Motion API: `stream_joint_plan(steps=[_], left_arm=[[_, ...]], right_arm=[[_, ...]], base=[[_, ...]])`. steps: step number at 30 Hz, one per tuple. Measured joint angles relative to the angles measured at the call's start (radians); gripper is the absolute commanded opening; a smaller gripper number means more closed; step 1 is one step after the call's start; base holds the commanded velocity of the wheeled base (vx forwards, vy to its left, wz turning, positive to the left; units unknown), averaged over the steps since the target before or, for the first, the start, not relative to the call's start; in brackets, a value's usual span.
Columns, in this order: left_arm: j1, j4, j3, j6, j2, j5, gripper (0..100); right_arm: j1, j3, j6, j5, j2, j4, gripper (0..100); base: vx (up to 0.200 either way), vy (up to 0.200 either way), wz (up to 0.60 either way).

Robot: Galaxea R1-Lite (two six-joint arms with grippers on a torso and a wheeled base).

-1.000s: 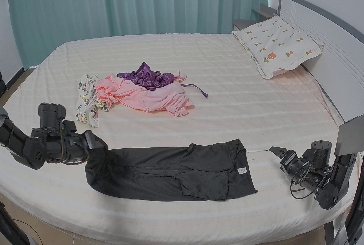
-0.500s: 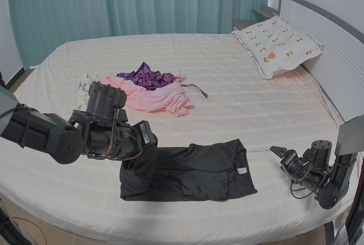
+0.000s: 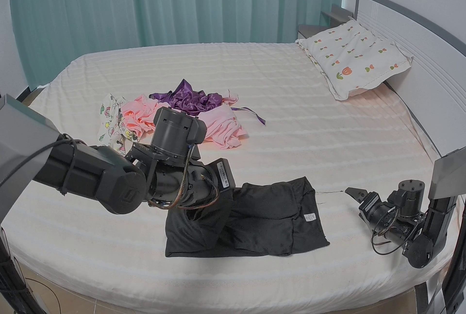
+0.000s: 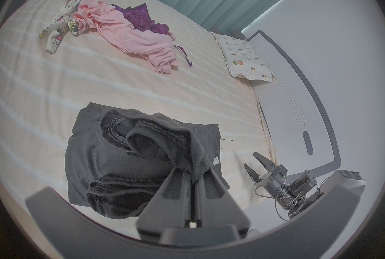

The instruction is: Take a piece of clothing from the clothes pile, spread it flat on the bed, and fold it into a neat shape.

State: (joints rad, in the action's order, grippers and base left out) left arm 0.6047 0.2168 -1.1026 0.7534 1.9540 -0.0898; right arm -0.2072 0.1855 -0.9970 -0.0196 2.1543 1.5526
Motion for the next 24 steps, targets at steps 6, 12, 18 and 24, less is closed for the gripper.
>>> stream_joint_plan(steps=[6, 12, 18, 24], left_arm=[[0.021, 0.0, -0.023, 0.002, 0.022, 0.0, 0], [0.034, 0.0, -0.038, 0.002, 0.033, 0.0, 0], [0.043, 0.002, -0.068, 0.002, 0.059, 0.0, 0], [0.049, 0.003, -0.108, 0.002, 0.1, 0.0, 0]], right_arm=[[-0.001, 0.0, 0.001, 0.0, 0.001, 0.0, 100], [-0.001, 0.0, 0.002, 0.0, 0.002, 0.0, 100], [-0.001, 0.0, 0.003, 0.0, 0.002, 0.0, 100], [-0.003, 0.0, 0.003, 0.0, 0.005, 0.0, 100]], base=[[0.0, -0.2, 0.0], [0.0, -0.2, 0.0], [0.0, 0.0, 0.0], [0.0, 0.0, 0.0]])
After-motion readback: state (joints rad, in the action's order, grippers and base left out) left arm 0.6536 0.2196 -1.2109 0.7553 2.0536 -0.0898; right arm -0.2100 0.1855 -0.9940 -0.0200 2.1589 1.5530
